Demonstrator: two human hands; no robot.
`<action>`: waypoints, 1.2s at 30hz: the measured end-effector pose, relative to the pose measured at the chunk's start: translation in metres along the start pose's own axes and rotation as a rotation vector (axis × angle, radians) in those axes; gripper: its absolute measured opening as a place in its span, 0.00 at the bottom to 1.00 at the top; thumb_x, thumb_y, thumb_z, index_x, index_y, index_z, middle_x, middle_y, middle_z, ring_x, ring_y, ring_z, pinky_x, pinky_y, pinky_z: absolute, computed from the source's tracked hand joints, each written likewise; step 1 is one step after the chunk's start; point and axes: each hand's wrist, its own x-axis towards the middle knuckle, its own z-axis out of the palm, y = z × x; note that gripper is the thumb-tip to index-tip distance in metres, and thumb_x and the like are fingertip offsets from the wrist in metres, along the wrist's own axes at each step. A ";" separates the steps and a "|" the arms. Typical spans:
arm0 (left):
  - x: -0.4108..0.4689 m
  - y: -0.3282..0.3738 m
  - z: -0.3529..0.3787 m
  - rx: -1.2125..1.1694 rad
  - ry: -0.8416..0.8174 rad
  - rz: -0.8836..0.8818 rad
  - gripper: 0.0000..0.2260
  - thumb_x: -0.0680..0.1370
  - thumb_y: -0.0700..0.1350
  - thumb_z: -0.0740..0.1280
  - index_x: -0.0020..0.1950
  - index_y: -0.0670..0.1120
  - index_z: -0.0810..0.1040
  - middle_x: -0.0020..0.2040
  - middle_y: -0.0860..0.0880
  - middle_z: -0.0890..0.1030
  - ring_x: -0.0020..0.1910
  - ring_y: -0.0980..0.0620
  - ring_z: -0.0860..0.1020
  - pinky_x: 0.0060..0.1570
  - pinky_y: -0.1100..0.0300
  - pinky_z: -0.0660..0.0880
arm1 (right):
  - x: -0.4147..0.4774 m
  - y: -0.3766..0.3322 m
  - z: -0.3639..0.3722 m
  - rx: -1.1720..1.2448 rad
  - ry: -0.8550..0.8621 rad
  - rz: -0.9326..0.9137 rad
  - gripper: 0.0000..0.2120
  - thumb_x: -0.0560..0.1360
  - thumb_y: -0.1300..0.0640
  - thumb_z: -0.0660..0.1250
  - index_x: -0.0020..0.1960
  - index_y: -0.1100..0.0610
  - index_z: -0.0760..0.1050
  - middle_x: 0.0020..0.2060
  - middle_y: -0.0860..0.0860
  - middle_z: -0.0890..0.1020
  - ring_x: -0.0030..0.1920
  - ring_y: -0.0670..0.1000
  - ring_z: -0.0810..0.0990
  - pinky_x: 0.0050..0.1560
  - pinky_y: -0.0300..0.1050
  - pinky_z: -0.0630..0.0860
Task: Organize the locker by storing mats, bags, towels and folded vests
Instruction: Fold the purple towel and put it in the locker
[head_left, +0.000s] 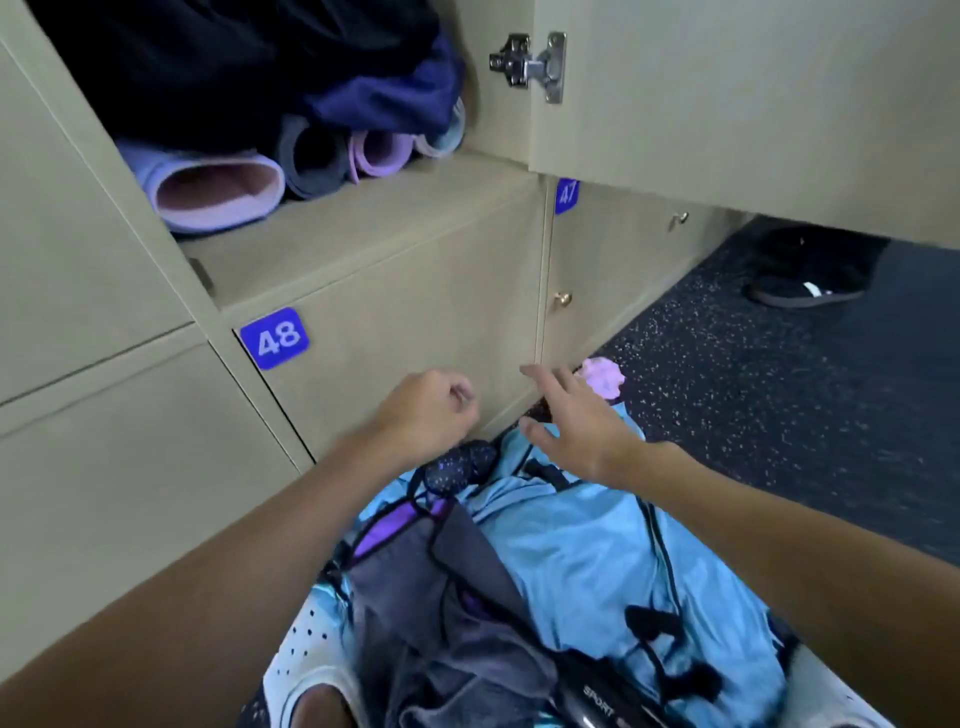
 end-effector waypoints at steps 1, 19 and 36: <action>-0.009 -0.011 0.016 0.004 -0.037 -0.015 0.05 0.72 0.52 0.66 0.38 0.54 0.78 0.37 0.50 0.81 0.43 0.42 0.81 0.50 0.52 0.78 | -0.016 0.006 0.015 0.011 -0.032 0.023 0.29 0.78 0.50 0.63 0.76 0.54 0.58 0.65 0.58 0.70 0.66 0.62 0.69 0.64 0.59 0.69; -0.080 -0.136 0.147 0.087 -0.121 -0.123 0.21 0.74 0.48 0.74 0.66 0.47 0.79 0.64 0.46 0.79 0.63 0.45 0.76 0.64 0.47 0.72 | -0.114 -0.004 0.173 0.077 -0.365 0.210 0.30 0.73 0.48 0.72 0.70 0.54 0.66 0.60 0.55 0.74 0.61 0.57 0.73 0.61 0.49 0.71; -0.069 -0.061 0.066 -0.201 0.209 0.023 0.07 0.74 0.39 0.75 0.51 0.40 0.85 0.32 0.56 0.78 0.30 0.64 0.75 0.36 0.75 0.70 | -0.108 -0.025 0.090 0.484 -0.033 0.313 0.02 0.80 0.60 0.64 0.49 0.54 0.73 0.26 0.48 0.74 0.26 0.42 0.68 0.27 0.35 0.63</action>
